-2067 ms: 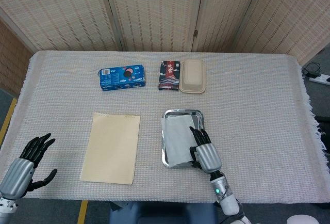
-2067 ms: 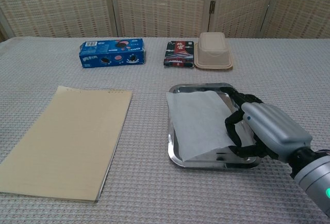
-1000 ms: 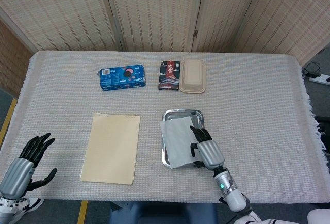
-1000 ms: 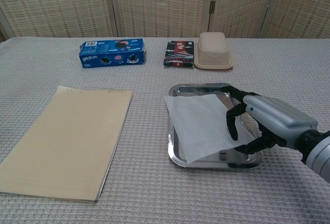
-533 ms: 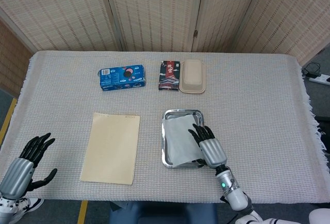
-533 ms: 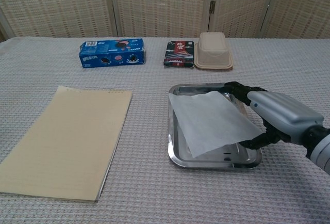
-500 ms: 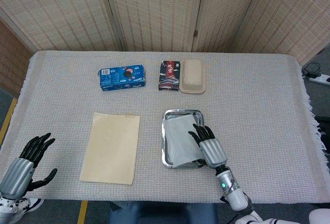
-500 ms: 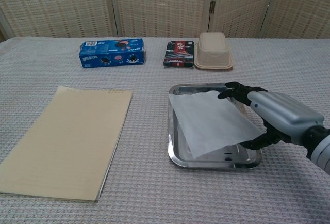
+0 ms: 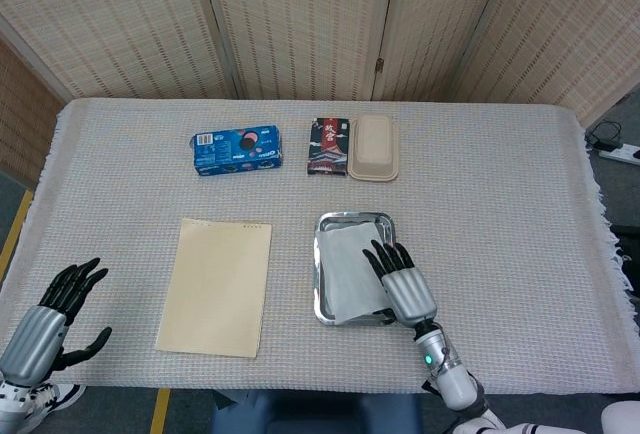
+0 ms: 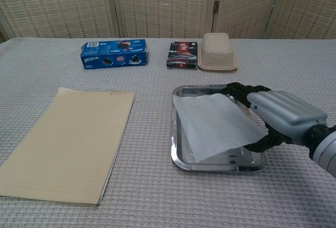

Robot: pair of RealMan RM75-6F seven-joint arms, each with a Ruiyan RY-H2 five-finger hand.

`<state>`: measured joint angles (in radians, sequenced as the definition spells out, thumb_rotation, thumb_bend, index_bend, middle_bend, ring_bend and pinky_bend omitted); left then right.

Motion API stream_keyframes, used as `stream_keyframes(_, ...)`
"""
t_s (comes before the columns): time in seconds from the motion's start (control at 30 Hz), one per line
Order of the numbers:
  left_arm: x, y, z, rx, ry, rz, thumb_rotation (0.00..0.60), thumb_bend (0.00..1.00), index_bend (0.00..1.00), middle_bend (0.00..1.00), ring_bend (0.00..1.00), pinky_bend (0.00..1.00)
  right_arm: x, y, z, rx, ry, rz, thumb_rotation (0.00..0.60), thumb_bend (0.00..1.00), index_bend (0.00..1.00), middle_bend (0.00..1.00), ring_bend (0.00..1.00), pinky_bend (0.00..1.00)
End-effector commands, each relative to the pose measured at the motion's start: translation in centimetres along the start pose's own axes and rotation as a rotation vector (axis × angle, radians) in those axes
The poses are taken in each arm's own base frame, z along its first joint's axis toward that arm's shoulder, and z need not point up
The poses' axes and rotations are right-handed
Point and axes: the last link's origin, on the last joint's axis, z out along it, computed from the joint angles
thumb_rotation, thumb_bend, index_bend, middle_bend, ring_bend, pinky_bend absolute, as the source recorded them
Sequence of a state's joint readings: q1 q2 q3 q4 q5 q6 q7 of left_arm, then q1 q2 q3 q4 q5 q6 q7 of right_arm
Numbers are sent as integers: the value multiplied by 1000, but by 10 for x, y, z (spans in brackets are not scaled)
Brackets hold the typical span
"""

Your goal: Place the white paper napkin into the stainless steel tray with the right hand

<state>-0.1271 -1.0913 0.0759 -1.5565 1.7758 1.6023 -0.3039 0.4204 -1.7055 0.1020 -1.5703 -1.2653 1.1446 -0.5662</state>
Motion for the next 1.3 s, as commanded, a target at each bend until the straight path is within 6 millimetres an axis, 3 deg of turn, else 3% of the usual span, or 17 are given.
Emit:
stream_keyframes(0.03,0,0,0,-1,0,0,600,419,0,0,0,0,19,-7,12,-3,-152,5,600,406,0,0,0,0)
stream_keyframes(0.27,0,2,-1,-6,3,-3,600,419,0,0,0,0,39,-13,21,-39,-301,-65,600,367,0,0,0,0)
stream_keyframes(0.57,1,3,-1,-11,7,-9,600,419,0,0,0,0,47,-23,27,-56,-404,10,600,328,0,0,0,0)
stream_keyframes(0.77,0,1,0,-3,-3,-5,600,419,0,0,0,0,60,-20,26,-48,-437,-5,600,309,0,0,0,0)
stream_keyframes(0.93,-1,2,0,-5,-4,-4,600,419,0,0,0,0,63,-20,27,-40,-436,-22,600,308,0,0,0,0)
stream_keyframes(1.3,-1,-1,2,10,-7,-3,600,419,0,0,0,0,46,-21,41,-67,-401,-106,600,308,0,0,0,0)
